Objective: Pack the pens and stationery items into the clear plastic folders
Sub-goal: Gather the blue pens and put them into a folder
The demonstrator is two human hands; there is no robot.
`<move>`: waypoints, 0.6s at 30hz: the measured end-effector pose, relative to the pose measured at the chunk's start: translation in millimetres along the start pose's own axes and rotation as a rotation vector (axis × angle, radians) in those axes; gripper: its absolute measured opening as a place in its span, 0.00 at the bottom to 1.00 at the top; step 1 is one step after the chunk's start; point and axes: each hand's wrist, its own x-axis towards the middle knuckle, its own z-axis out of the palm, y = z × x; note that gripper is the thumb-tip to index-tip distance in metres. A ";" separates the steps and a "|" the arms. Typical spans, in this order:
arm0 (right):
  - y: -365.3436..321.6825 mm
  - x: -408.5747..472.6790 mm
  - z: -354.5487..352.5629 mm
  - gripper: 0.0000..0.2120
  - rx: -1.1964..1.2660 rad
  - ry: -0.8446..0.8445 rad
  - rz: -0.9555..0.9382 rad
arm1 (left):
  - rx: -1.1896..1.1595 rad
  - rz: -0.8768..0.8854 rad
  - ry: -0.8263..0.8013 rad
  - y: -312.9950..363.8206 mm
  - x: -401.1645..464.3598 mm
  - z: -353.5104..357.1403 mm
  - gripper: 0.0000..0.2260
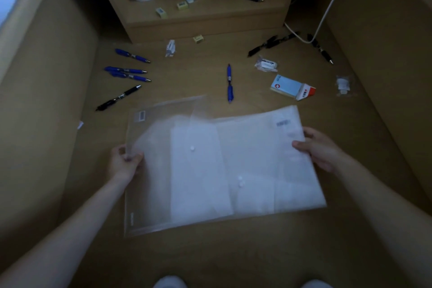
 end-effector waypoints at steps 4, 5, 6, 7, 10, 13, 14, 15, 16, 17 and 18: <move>3.5 -4.4 -9.5 0.22 0.044 0.007 -0.028 | 0.305 0.067 0.058 6.8 -9.8 -4.8 0.31; 4.1 -7.1 -10.4 0.21 0.061 0.005 -0.032 | 0.333 0.075 0.069 10.0 -15.1 -3.7 0.32; 4.7 -9.4 -11.7 0.20 0.076 0.000 -0.034 | 0.340 0.096 0.078 14.3 -20.7 -1.2 0.32; 6.1 -10.8 -13.7 0.20 0.092 -0.010 -0.035 | 0.346 0.130 0.087 18.1 -24.6 2.4 0.32; 10.1 -13.4 -22.2 0.19 0.119 -0.024 -0.034 | 0.363 0.277 0.066 31.4 -35.5 18.5 0.30; 13.6 -15.6 -32.6 0.17 0.164 -0.022 -0.042 | 0.316 0.437 -0.077 51.7 -51.7 42.2 0.28; 15.8 -16.4 -36.1 0.17 0.181 -0.029 -0.056 | 0.312 0.542 -0.144 58.9 -58.4 51.2 0.26; 17.9 -17.5 -39.3 0.17 0.195 -0.030 -0.066 | 0.328 0.655 -0.229 64.3 -63.6 60.2 0.25; 19.6 -19.0 -42.7 0.17 0.206 -0.029 -0.073 | 0.377 0.750 -0.330 68.5 -67.4 69.0 0.25; 21.7 -20.6 -45.8 0.17 0.214 -0.027 -0.081 | 0.463 0.840 -0.420 69.5 -68.2 77.9 0.27; 24.0 -22.1 -48.7 0.17 0.222 -0.026 -0.090 | 0.565 0.930 -0.483 69.2 -68.5 86.7 0.28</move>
